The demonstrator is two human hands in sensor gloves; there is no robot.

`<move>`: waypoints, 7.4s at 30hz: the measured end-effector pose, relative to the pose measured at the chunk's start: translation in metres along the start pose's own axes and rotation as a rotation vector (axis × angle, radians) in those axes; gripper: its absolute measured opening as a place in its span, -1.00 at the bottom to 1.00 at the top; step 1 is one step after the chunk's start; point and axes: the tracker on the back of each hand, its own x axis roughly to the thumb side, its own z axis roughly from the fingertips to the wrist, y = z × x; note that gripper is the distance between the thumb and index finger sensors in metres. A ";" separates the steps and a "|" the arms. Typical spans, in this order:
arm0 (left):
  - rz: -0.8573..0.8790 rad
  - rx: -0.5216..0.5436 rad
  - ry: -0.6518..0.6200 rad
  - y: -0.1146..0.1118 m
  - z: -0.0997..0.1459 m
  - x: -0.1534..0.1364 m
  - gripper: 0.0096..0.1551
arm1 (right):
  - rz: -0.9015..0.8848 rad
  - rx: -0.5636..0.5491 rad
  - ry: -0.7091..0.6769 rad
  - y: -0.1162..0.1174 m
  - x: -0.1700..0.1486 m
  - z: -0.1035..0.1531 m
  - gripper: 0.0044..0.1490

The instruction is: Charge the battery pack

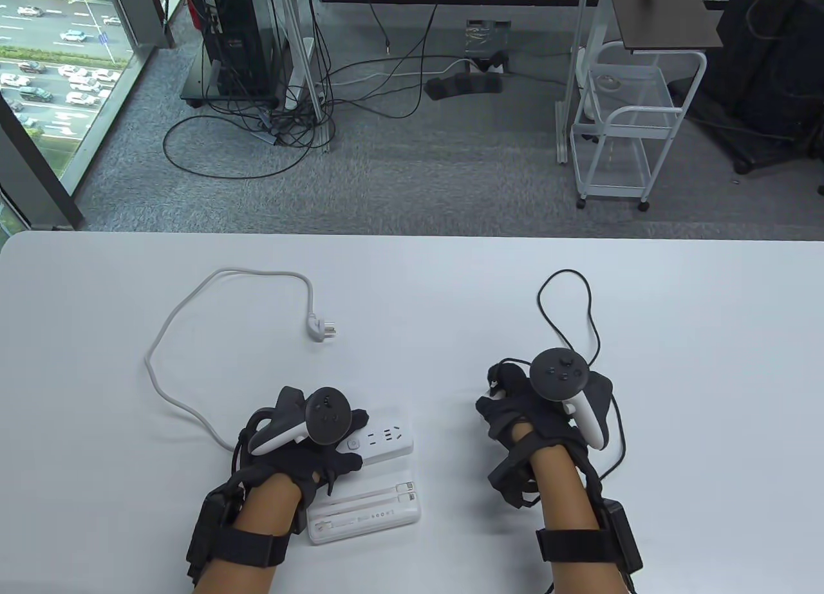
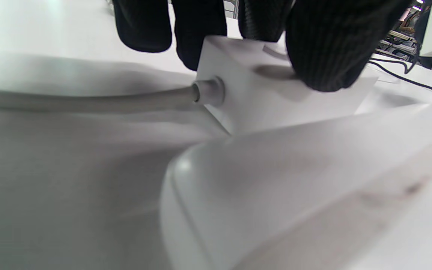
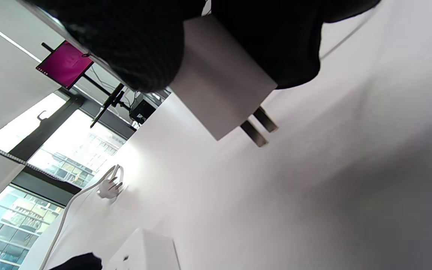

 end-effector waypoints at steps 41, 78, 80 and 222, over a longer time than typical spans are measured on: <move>0.023 -0.007 -0.004 -0.004 -0.001 -0.003 -0.04 | 0.176 0.130 -0.518 0.093 0.072 -0.002 -0.23; 0.038 0.032 0.011 0.007 0.019 0.007 0.03 | 0.176 0.195 -0.468 0.088 0.062 -0.006 -0.18; 0.055 0.024 0.014 0.012 0.026 0.011 0.04 | 0.155 0.181 -0.451 0.080 0.060 -0.003 -0.17; -0.365 0.303 -0.306 0.027 0.054 0.061 0.29 | 0.360 -0.004 -0.407 0.005 -0.012 0.068 -0.41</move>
